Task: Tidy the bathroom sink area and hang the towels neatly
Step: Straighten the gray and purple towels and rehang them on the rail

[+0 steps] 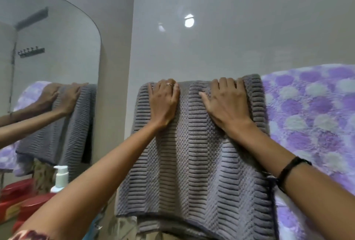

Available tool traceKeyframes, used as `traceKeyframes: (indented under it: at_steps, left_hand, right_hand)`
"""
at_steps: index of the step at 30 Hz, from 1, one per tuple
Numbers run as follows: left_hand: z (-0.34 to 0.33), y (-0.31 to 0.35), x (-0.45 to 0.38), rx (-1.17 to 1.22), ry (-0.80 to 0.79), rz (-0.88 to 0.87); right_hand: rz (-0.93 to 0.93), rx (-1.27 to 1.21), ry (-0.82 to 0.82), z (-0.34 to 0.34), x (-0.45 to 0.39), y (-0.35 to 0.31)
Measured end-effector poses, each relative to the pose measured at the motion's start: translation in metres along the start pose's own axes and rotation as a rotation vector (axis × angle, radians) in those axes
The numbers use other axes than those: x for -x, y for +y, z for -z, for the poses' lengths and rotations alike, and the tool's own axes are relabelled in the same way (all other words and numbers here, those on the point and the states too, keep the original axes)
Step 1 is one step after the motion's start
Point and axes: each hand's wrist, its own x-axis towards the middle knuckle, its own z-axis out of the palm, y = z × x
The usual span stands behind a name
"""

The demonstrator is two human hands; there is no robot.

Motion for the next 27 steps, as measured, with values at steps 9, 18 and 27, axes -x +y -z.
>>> traceKeyframes:
  at_steps: [9,18,27]
  left_hand:
    - [0.004,-0.011,-0.073,-0.083,-0.714,0.002]
    - [0.01,-0.014,-0.061,-0.185,-0.545,-0.05]
    - [0.023,0.012,-0.019,-0.217,-0.253,-0.044]
  right_hand:
    - [-0.019,-0.229,-0.42,0.001,-0.071,0.019]
    - [-0.082,-0.215,0.014,-0.004,-0.047,0.003]
    - [0.041,-0.202,-0.047,0.011,-0.004,0.004]
